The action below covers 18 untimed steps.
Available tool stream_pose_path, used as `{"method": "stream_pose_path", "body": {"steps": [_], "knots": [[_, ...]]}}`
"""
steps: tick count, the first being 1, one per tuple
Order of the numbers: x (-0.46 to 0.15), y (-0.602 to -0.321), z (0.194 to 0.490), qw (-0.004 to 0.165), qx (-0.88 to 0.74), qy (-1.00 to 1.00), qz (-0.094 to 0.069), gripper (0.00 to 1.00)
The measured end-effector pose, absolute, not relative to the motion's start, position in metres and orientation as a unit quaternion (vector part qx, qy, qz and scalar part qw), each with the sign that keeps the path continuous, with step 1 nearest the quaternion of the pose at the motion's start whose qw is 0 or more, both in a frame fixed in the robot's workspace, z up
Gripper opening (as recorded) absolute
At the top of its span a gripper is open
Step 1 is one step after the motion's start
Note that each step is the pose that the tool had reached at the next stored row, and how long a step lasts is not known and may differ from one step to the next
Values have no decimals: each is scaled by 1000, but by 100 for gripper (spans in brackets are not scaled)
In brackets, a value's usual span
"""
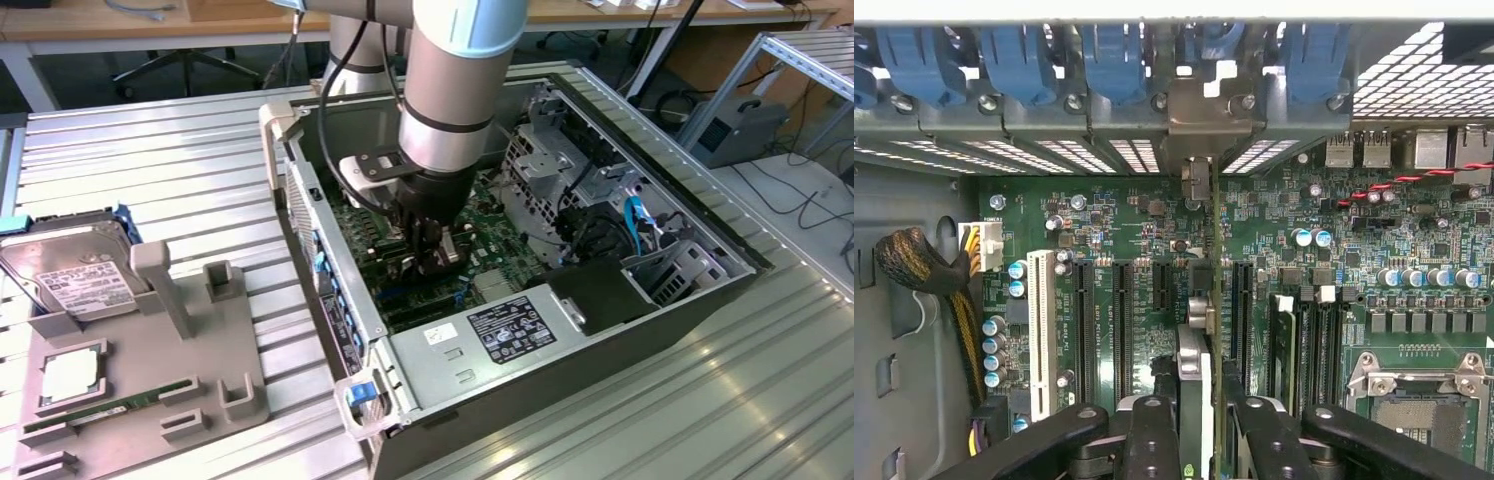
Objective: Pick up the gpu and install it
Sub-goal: 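Insert the gpu into the slot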
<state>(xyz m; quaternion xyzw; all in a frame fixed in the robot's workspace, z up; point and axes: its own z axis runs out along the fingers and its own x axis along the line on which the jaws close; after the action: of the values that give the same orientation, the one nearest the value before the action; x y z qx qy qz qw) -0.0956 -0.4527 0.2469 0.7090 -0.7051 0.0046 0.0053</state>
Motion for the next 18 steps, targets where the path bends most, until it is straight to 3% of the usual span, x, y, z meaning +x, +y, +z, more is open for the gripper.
{"method": "stream_pose_path", "body": {"steps": [2, 4, 7, 18], "knots": [[-96, -453, 247, 6, 709, -705, 5, 34], [-96, -453, 247, 6, 709, -705, 5, 46], [-95, -451, 260, 6, 709, -705, 5, 46], [-89, -450, 263, 5, 709, -705, 5, 46]]}}
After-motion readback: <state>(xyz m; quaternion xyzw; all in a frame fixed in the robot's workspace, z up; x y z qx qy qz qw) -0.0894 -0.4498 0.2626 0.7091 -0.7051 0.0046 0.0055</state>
